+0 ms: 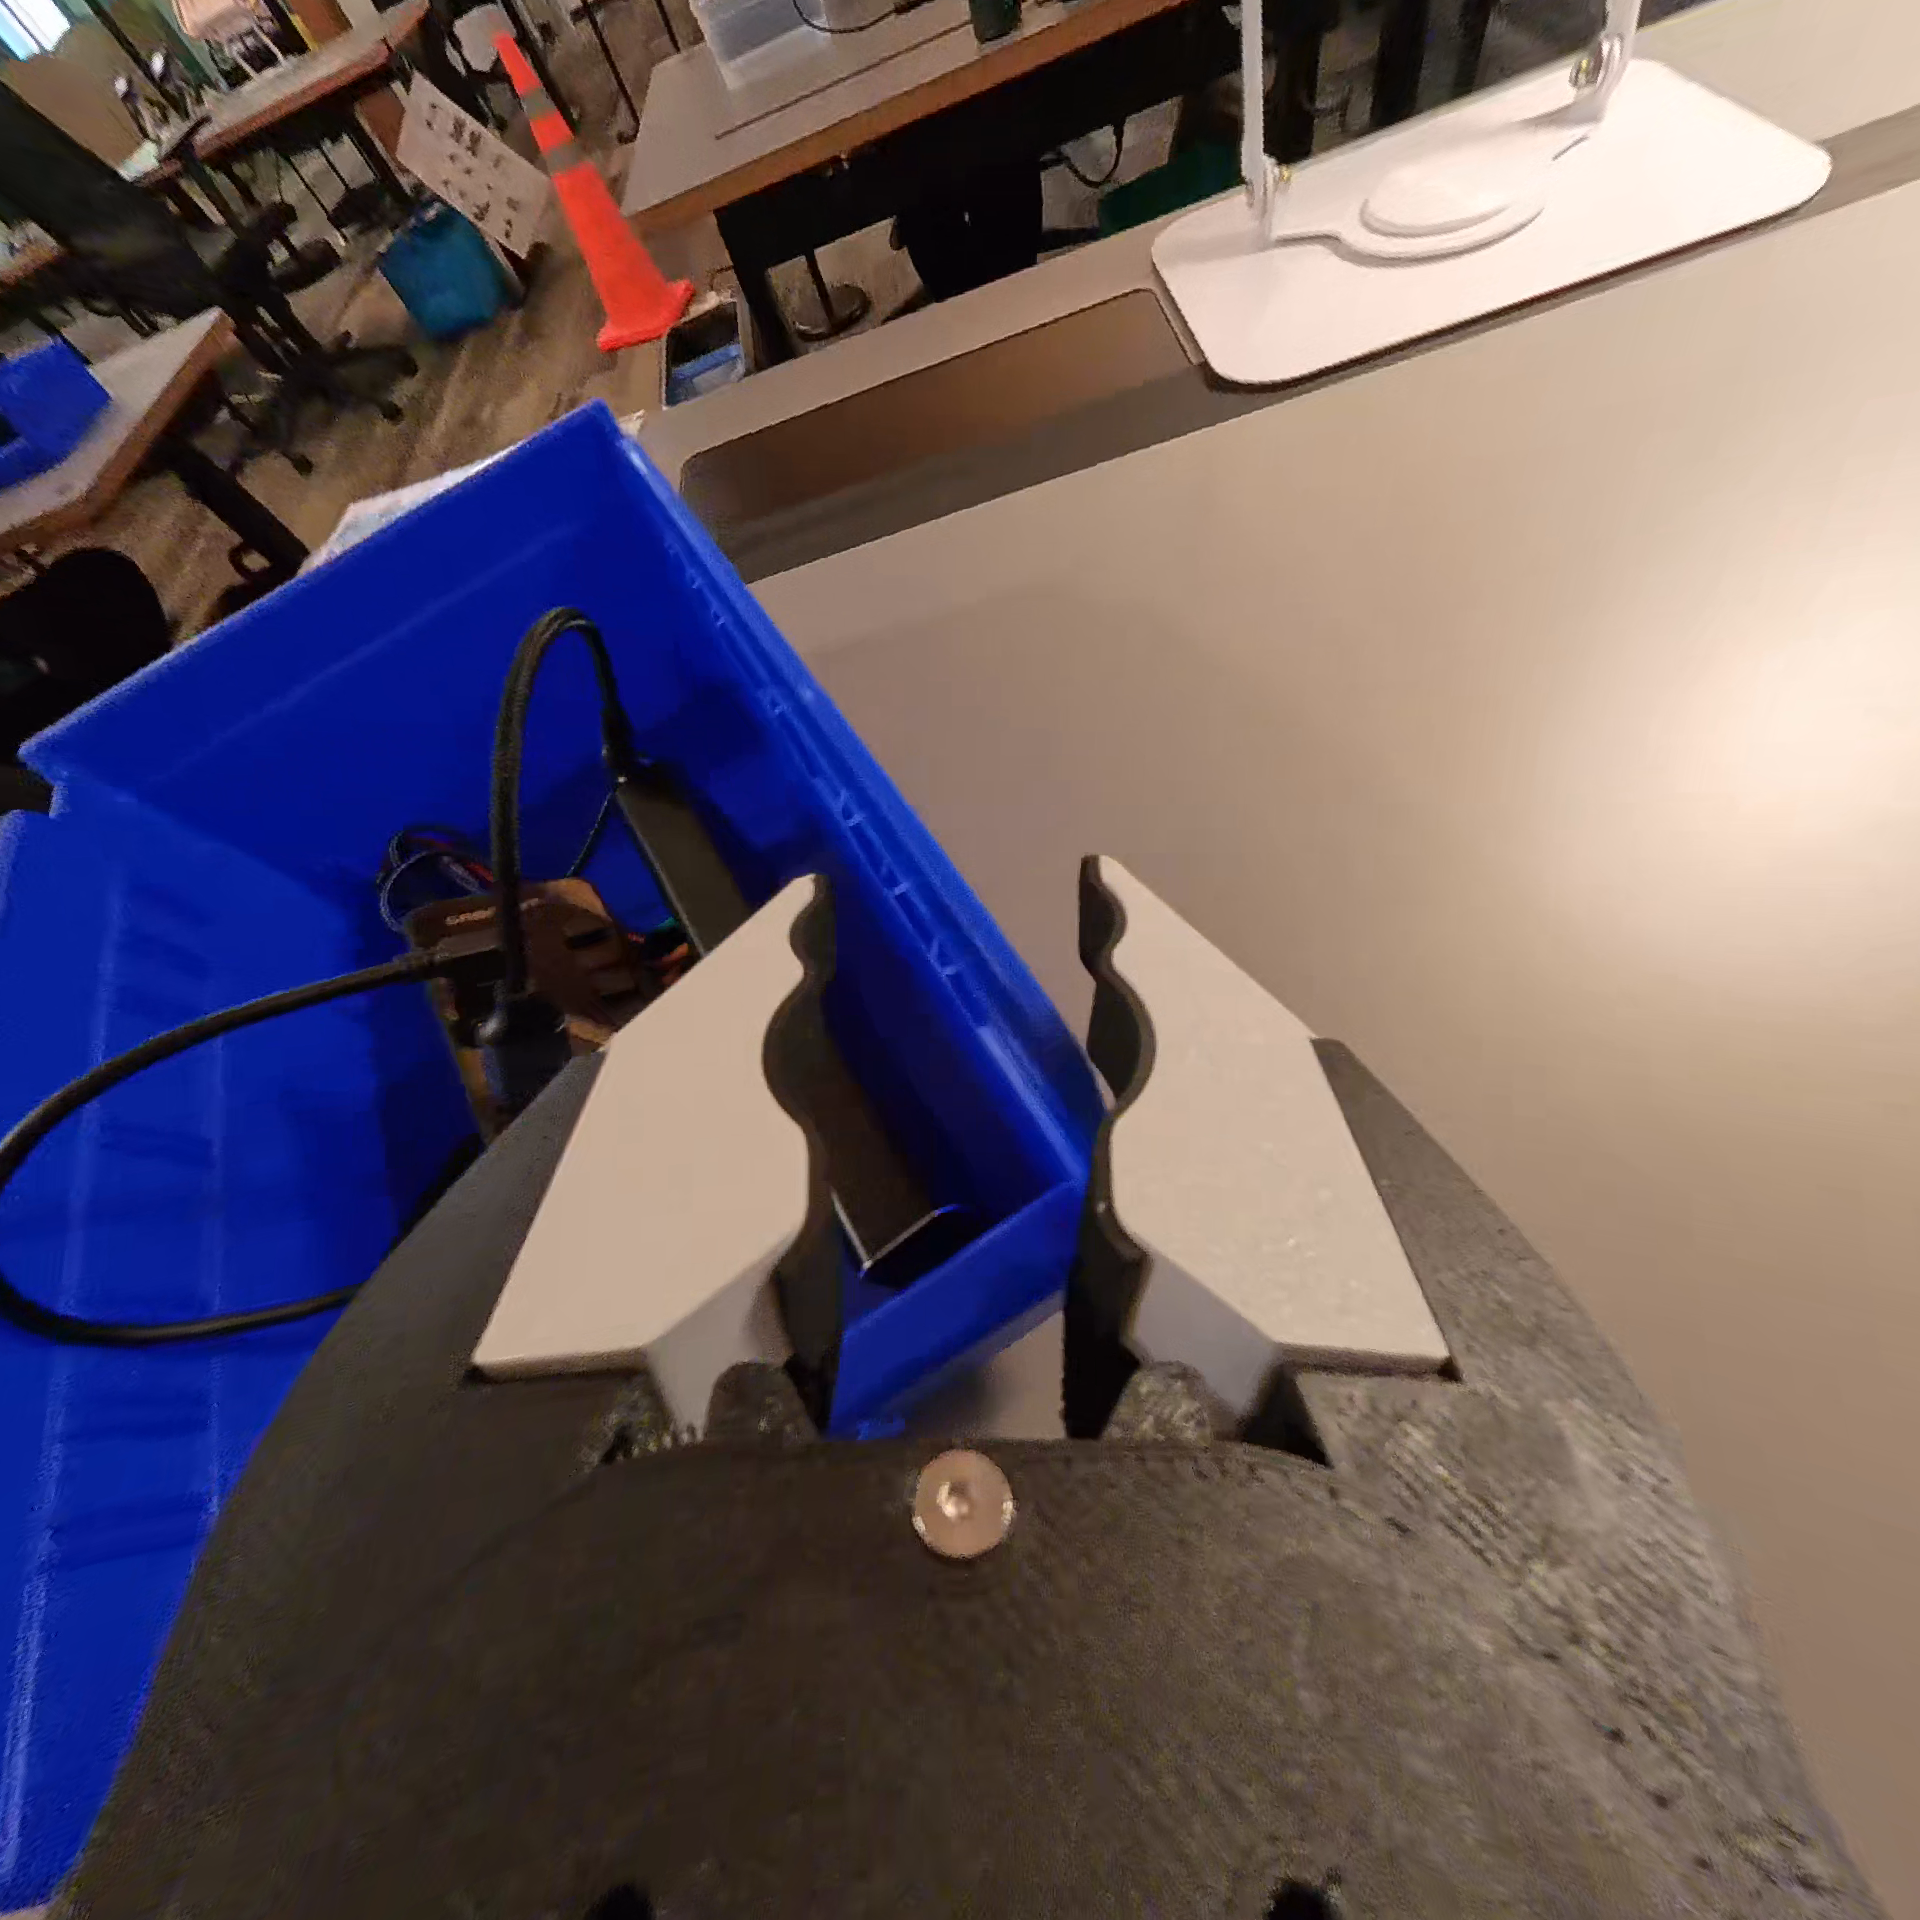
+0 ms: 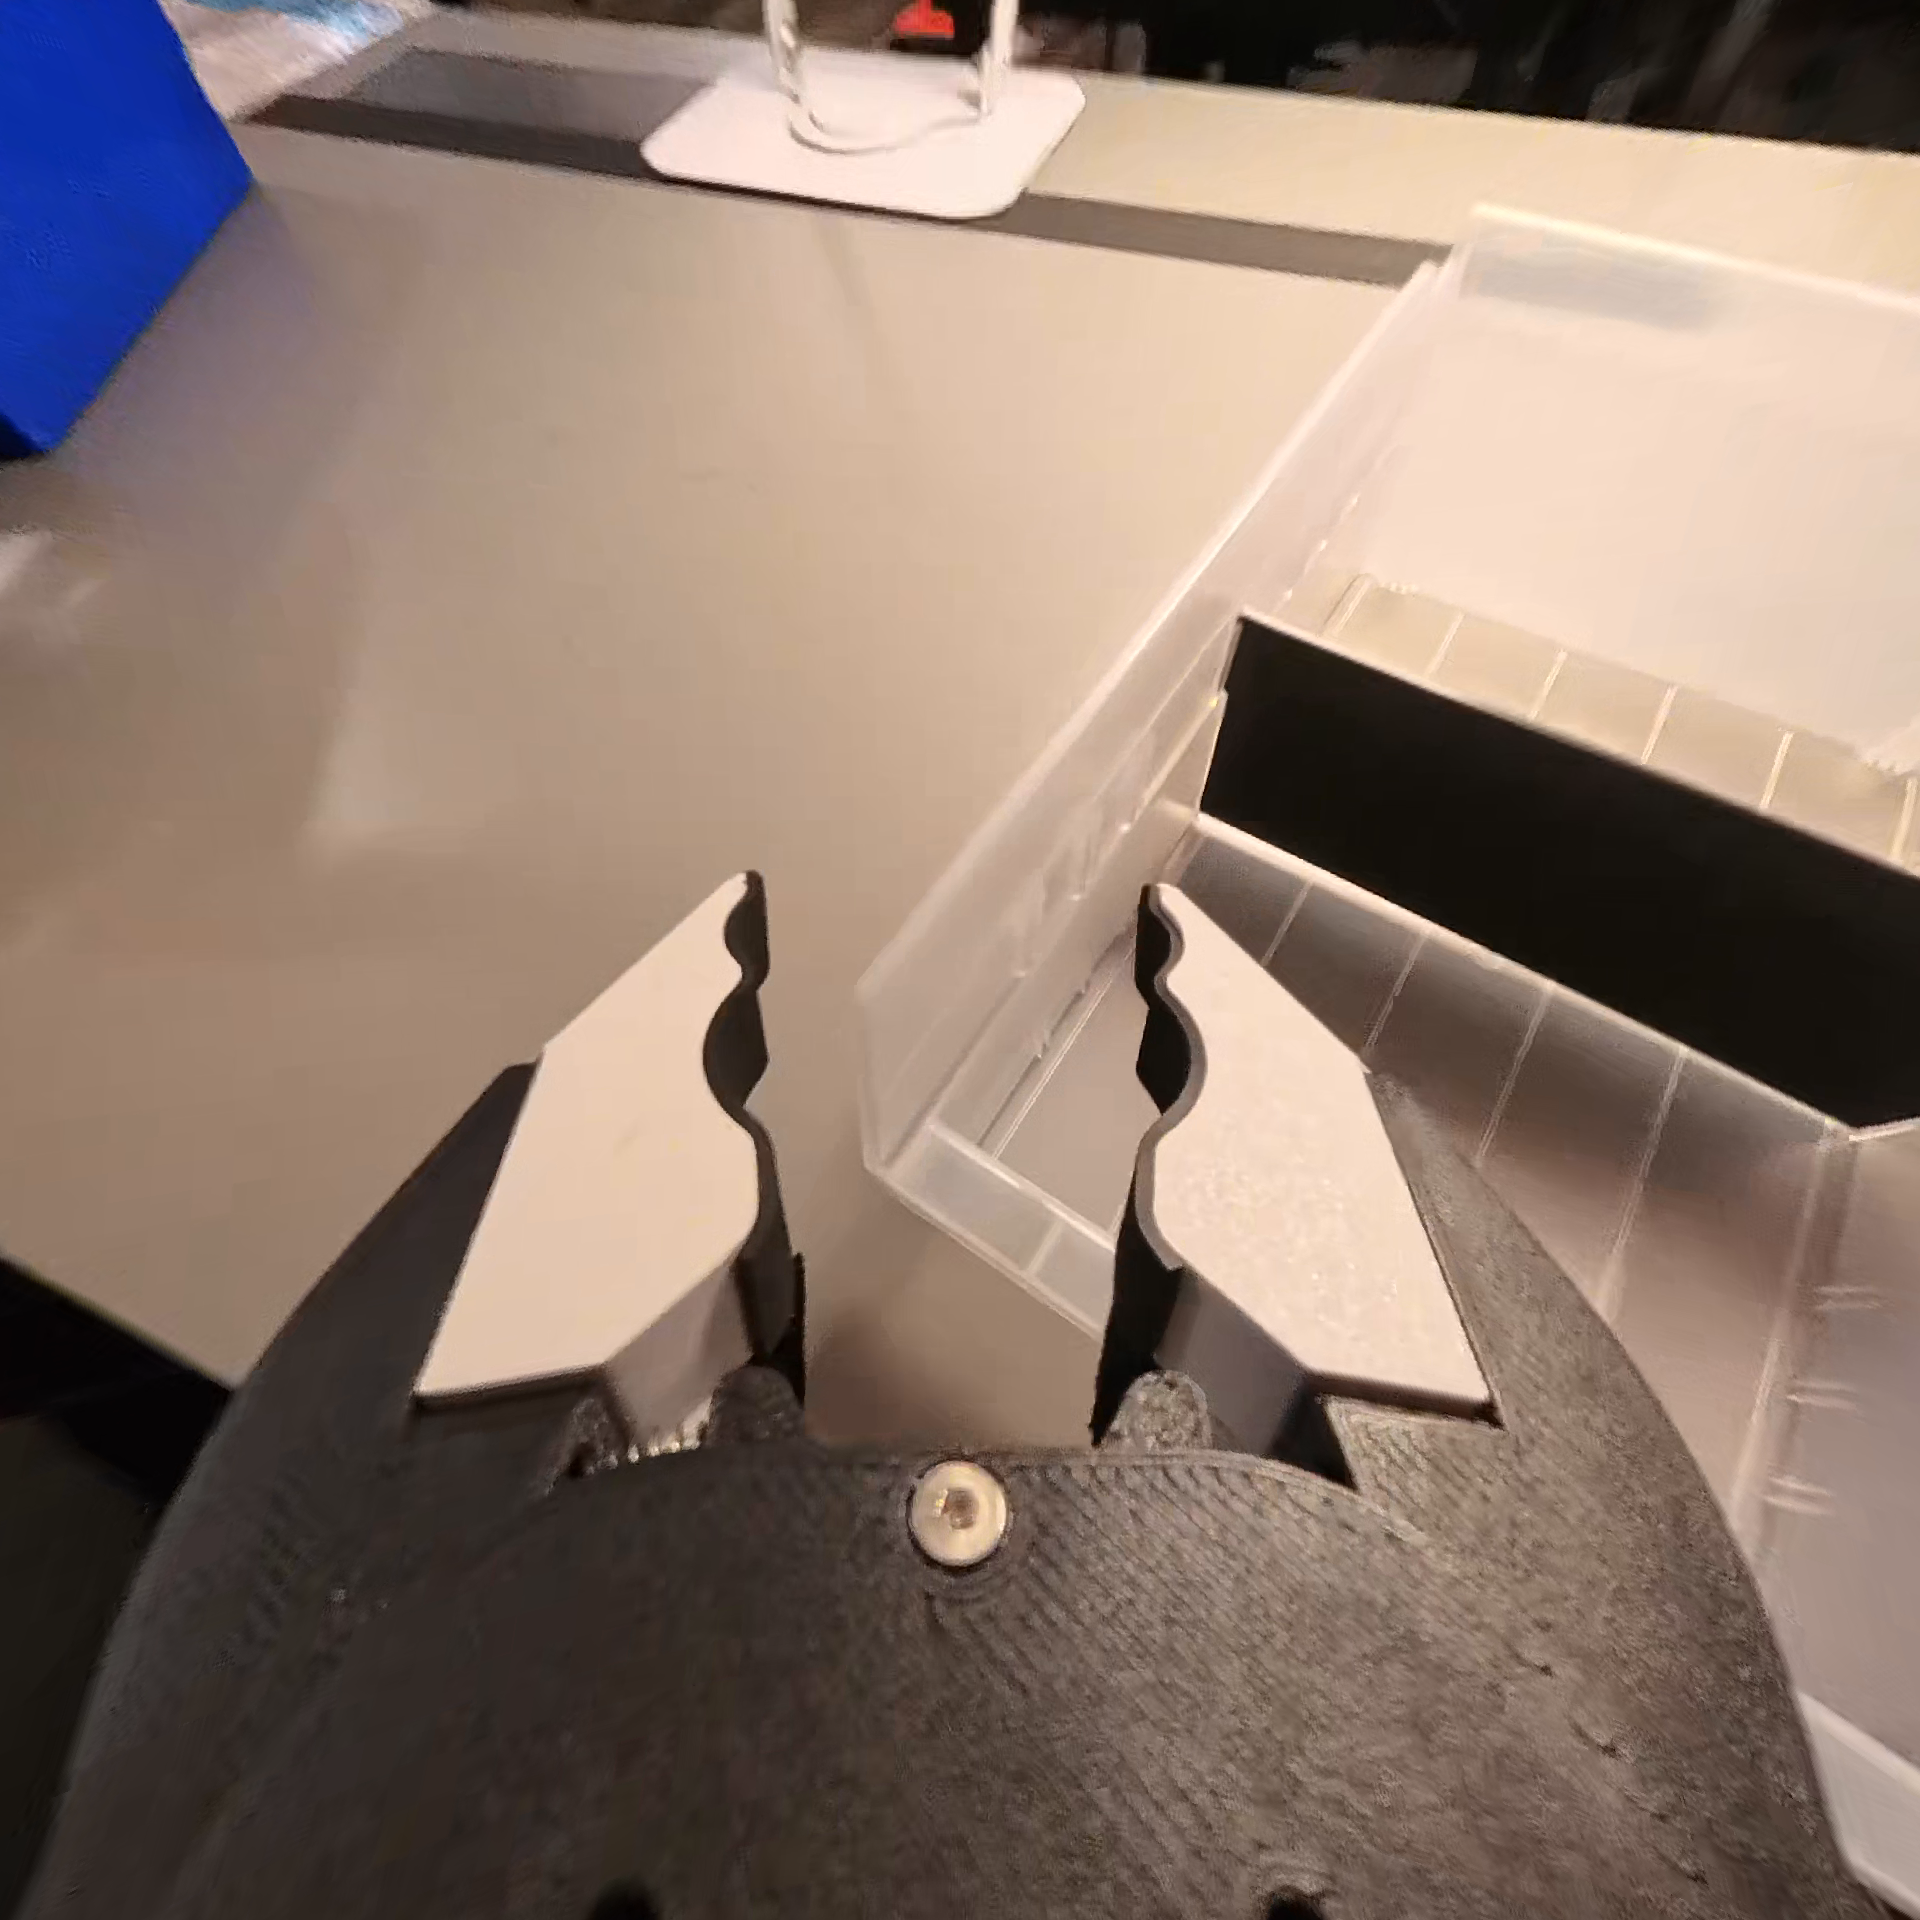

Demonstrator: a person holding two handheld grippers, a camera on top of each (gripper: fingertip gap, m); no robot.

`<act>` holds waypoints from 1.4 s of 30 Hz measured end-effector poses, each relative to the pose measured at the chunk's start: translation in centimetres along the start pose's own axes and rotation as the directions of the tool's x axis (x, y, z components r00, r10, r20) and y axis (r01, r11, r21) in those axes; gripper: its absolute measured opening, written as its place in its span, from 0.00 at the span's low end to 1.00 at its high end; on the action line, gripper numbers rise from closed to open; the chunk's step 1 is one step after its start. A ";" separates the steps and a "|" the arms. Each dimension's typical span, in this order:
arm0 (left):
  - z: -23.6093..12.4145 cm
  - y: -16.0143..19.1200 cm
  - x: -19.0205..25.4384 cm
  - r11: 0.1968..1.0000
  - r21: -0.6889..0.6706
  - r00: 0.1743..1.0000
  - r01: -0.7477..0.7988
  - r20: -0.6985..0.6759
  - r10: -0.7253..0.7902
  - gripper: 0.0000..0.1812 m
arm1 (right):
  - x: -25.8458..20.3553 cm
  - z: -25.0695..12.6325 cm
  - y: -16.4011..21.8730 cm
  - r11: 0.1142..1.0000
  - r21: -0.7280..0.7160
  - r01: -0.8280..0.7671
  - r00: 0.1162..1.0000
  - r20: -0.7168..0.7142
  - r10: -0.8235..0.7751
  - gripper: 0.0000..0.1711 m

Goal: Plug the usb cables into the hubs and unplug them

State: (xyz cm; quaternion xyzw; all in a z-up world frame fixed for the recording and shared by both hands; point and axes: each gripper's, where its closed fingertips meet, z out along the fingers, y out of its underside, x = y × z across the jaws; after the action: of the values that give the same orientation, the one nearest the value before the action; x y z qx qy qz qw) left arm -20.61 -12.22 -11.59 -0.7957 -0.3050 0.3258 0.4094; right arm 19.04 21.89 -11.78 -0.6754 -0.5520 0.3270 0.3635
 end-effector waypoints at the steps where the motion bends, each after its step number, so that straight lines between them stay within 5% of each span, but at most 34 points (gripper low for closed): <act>1: 0.1 0.0 0.4 0.999 0.007 0.999 -0.032 -0.001 0.032 0.23 | 0.4 0.7 0.5 1.000 -0.017 0.009 0.999 -0.049 -0.010 0.39; 8: -2.6 1.9 -3.2 0.997 0.032 0.983 -0.068 0.173 0.062 0.04 | 3.8 2.1 0.5 0.999 0.018 0.046 0.961 -0.273 -0.040 0.12; 13: -6.1 4.9 -7.2 0.999 0.042 0.981 0.008 0.193 -0.016 0.04 | 7.0 1.4 0.7 0.998 0.027 0.058 0.936 -0.348 -0.045 0.02; 22: -12.1 8.5 -8.7 1.000 0.023 0.975 0.002 0.221 -0.007 0.04 | 8.7 1.0 0.9 0.998 0.033 0.045 0.945 -0.327 -0.032 0.02; 42: -9.8 9.3 -14.9 0.999 0.023 0.988 -0.037 0.149 0.033 0.03 | 12.6 0.6 0.8 0.998 0.035 0.058 0.943 -0.329 -0.044 0.02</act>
State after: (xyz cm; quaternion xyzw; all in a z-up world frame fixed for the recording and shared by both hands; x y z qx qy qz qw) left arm -20.03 -32.30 -11.03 -0.7691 -0.3163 0.3954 0.3899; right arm 21.18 34.24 -13.32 -0.6977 -0.4938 0.2126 0.4734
